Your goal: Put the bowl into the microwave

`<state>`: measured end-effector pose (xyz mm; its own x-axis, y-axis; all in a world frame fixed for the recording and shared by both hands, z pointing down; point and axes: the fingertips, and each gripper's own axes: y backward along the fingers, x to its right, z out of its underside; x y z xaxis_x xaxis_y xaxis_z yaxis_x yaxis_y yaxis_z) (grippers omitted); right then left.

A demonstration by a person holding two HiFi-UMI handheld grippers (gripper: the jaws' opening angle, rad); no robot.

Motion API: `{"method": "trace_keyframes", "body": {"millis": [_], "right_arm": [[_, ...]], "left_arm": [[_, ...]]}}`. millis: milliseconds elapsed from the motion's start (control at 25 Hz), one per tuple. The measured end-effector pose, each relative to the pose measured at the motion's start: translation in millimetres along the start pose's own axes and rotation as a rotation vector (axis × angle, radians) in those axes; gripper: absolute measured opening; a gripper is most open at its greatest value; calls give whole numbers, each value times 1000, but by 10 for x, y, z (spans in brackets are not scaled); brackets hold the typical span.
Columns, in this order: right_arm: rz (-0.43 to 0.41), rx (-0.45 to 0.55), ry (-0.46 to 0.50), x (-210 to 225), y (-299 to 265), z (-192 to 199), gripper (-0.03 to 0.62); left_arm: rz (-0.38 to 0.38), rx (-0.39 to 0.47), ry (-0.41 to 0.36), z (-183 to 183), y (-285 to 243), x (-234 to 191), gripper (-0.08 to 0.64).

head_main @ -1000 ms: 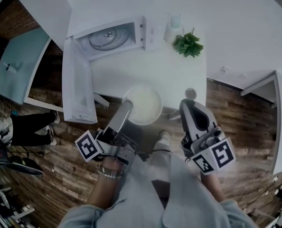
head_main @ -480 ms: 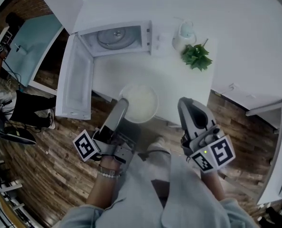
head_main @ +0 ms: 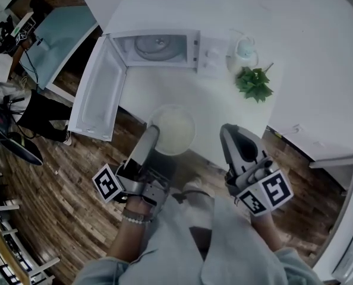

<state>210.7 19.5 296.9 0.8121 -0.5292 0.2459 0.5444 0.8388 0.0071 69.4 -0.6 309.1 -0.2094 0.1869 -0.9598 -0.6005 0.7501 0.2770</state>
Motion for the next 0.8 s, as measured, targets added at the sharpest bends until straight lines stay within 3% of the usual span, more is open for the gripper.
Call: {"method": "trace_keyframes", "body": {"millis": [240,560,800], "right_arm": [[-48,-7,-43,43,-41,23,2],[-139,-53,23,-160,-166,145,2],[-152,-74,63,-175,-307,169,2]], "left_arm": [[-1,57,3,0,34,-12,224],[-24,116,7,-108,113,-88,224],[-23,137,10,-281,66,-121,224]]}}
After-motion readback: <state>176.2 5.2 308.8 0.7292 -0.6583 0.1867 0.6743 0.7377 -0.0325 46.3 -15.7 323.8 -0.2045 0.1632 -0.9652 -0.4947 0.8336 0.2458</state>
